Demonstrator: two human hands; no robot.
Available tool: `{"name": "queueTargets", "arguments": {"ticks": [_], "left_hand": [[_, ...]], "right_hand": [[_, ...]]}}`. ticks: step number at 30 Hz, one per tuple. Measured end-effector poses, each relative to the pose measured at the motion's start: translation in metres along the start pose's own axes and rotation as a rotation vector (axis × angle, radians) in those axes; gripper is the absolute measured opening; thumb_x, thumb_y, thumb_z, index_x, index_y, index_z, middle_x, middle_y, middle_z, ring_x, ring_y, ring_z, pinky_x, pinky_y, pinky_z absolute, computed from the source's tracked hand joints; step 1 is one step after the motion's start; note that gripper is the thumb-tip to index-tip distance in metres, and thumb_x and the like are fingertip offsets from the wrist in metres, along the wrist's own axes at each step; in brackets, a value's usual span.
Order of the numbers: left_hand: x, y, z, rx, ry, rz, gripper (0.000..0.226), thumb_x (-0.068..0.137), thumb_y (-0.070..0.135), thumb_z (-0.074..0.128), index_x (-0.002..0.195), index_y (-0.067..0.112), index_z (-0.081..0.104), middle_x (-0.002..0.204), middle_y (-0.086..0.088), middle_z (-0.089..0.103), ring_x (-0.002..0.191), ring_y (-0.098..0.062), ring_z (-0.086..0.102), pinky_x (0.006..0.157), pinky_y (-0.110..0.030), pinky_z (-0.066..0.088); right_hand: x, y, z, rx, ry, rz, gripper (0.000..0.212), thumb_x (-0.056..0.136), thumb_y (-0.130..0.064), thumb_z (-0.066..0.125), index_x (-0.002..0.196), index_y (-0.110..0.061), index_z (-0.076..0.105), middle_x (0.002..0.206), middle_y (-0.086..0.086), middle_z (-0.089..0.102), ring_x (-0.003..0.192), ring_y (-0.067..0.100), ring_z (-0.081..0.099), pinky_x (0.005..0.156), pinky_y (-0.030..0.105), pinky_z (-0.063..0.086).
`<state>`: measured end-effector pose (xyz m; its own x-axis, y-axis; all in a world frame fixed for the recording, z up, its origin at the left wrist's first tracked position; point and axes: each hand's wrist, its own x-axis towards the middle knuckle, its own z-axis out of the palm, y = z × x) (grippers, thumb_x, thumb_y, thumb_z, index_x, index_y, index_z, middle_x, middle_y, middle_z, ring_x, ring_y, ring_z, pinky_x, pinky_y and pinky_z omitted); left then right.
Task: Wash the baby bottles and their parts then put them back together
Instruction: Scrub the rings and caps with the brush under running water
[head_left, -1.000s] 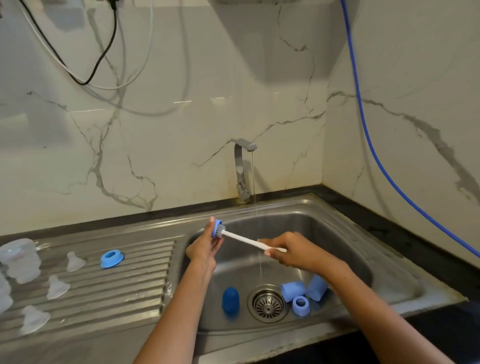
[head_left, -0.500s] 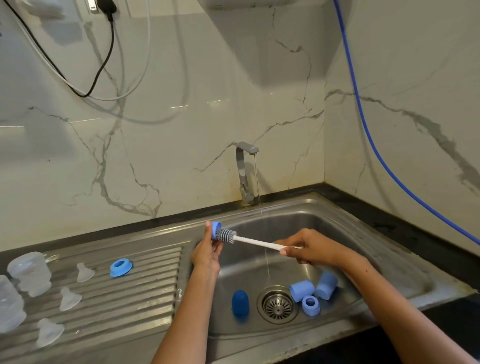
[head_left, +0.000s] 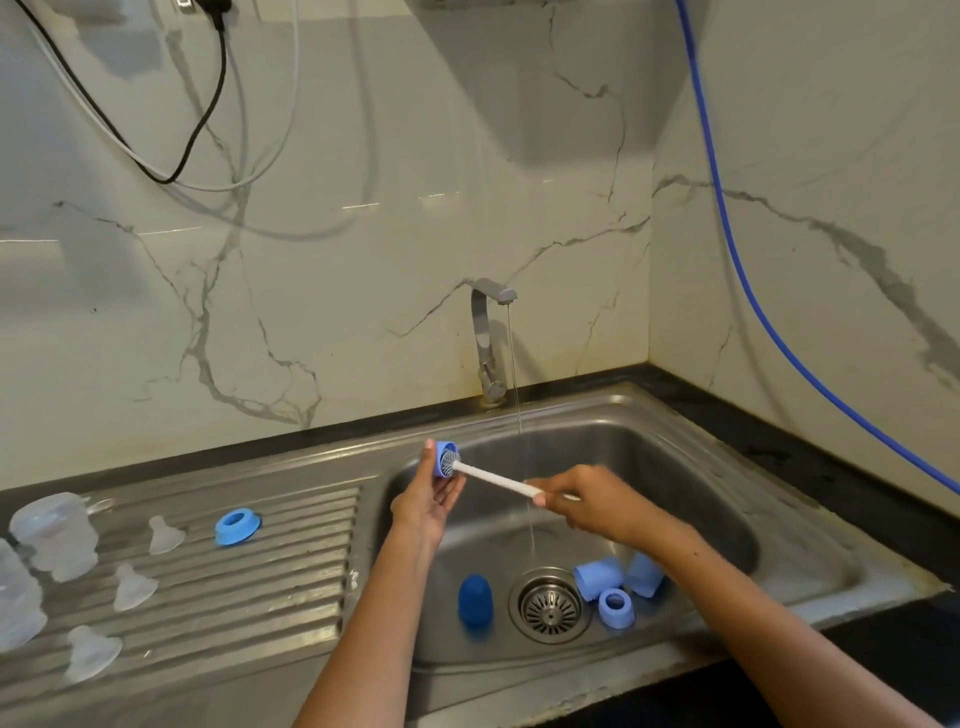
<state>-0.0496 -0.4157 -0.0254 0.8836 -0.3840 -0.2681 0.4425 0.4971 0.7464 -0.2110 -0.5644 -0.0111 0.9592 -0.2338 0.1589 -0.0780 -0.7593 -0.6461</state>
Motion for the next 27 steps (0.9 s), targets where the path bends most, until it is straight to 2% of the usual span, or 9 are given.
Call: {"name": "queueTargets", "arguments": {"ticks": [2,4,9,14,18,21,22,25,27], "left_hand": [[0.0,0.002,0.0,-0.011,0.023,-0.002,0.033,0.084,0.027,0.069,0.1,0.0,0.061,0.094,-0.017,0.066,0.087,-0.024,0.065,0.087,-0.034,0.051],[-0.001,0.003,0.0,-0.006,0.029,-0.002,0.03,0.084,0.027,0.068,0.095,0.001,0.06,0.091,-0.016,0.065,0.084,-0.023,0.065,0.088,-0.033,0.05],[0.0,0.004,-0.001,-0.088,-0.037,-0.041,0.034,0.087,0.029,0.065,0.099,-0.002,0.058,0.096,-0.019,0.064,0.089,-0.025,0.064,0.093,-0.037,0.049],[0.0,0.007,0.0,-0.09,-0.106,-0.057,0.03,0.086,0.025,0.066,0.099,-0.002,0.06,0.097,-0.02,0.065,0.093,-0.026,0.064,0.095,-0.038,0.049],[0.001,-0.002,0.0,0.072,-0.034,-0.022,0.029,0.079,0.022,0.073,0.095,0.0,0.064,0.096,-0.019,0.067,0.092,-0.025,0.066,0.088,-0.035,0.052],[0.003,-0.001,-0.001,0.071,-0.016,-0.003,0.03,0.08,0.024,0.072,0.096,0.0,0.063,0.095,-0.018,0.067,0.089,-0.025,0.067,0.087,-0.035,0.052],[0.004,0.001,-0.003,0.047,-0.026,-0.007,0.03,0.082,0.024,0.07,0.098,0.0,0.063,0.095,-0.018,0.067,0.089,-0.025,0.066,0.087,-0.036,0.053],[-0.001,0.005,-0.003,-0.117,-0.099,-0.032,0.033,0.088,0.026,0.063,0.104,-0.003,0.06,0.098,-0.02,0.066,0.09,-0.026,0.066,0.076,-0.036,0.059],[-0.002,0.005,0.0,-0.138,-0.105,0.013,0.029,0.088,0.024,0.063,0.101,-0.002,0.061,0.1,-0.019,0.065,0.093,-0.024,0.065,0.078,-0.035,0.059]], "right_hand": [[0.003,0.008,-0.016,-0.23,0.012,-0.05,0.032,0.094,-0.036,0.058,0.125,-0.032,0.062,0.098,-0.008,0.072,0.078,0.011,0.064,0.075,0.031,0.055],[0.003,0.013,-0.02,-0.206,-0.016,-0.061,0.031,0.093,-0.035,0.06,0.123,-0.031,0.064,0.107,-0.004,0.072,0.078,0.011,0.064,0.076,0.033,0.056],[0.0,0.017,-0.016,0.273,-0.122,0.051,0.02,0.094,-0.035,0.059,0.11,-0.03,0.069,0.057,0.002,0.056,0.045,0.007,0.043,0.042,0.018,0.036],[-0.001,0.015,-0.019,0.475,-0.194,0.192,0.02,0.095,-0.04,0.056,0.105,-0.03,0.07,0.05,-0.004,0.044,0.039,0.005,0.033,0.036,0.016,0.028],[0.001,0.007,-0.005,-0.061,0.013,-0.038,0.029,0.098,-0.036,0.052,0.124,-0.03,0.063,0.066,-0.006,0.059,0.053,0.006,0.049,0.051,0.021,0.042],[0.002,0.001,0.01,-0.402,0.157,-0.099,0.036,0.1,-0.039,0.046,0.133,-0.033,0.054,0.064,-0.008,0.053,0.049,0.004,0.044,0.05,0.018,0.033],[0.002,-0.001,0.014,-0.338,0.134,-0.09,0.034,0.1,-0.039,0.046,0.131,-0.032,0.057,0.06,-0.009,0.049,0.047,0.004,0.041,0.048,0.017,0.031],[0.001,-0.002,0.004,0.38,-0.102,0.136,0.027,0.098,-0.038,0.05,0.114,-0.025,0.067,0.053,-0.005,0.042,0.041,0.005,0.033,0.039,0.018,0.028],[-0.002,0.003,-0.013,0.519,-0.177,0.189,0.026,0.096,-0.041,0.053,0.11,-0.027,0.069,0.051,-0.005,0.04,0.041,0.005,0.03,0.037,0.016,0.025]]}}
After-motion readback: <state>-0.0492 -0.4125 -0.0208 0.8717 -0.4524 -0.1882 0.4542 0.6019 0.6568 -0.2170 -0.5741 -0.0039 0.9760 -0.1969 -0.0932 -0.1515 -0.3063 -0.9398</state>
